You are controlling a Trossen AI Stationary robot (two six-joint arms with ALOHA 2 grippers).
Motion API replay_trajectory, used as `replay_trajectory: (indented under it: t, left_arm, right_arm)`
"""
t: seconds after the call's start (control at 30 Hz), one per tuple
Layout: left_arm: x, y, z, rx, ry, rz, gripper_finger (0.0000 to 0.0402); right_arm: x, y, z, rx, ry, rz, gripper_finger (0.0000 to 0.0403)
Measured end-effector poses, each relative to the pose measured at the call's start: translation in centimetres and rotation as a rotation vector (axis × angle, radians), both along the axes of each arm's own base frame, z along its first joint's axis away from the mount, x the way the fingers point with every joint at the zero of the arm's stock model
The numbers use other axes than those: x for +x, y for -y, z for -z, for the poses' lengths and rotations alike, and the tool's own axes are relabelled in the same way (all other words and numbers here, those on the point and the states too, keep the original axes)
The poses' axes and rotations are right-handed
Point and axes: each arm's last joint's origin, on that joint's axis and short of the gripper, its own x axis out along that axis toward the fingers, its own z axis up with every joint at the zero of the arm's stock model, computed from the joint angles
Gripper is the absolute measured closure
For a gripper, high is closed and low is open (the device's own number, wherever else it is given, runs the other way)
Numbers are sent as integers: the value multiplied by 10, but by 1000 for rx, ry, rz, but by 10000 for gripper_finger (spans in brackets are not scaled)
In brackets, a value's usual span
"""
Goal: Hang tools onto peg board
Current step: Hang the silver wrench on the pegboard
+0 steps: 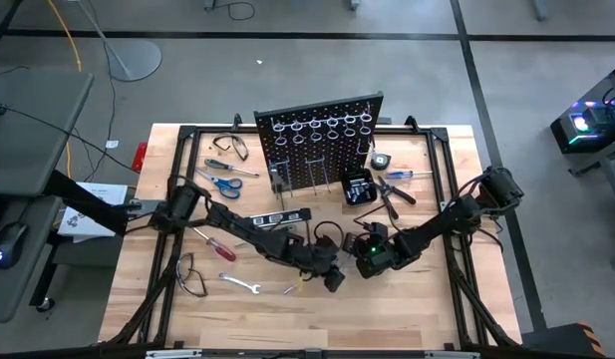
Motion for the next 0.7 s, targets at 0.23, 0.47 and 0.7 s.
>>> replay_trajectory:
  t: [0.23,0.47,0.7]
  left_arm:
    - [12,19,7,84,-65,-18,210]
    - [21,20,13,110,-102,-73,230]
    - [28,26,27,-27,-69,-93,281]
  right_arm:
    - [1,0,0,7,8,-1,403]
    - [4,-2,-2,17,30,-34,403]
    - [4,-1,-2,7,34,-39,403]
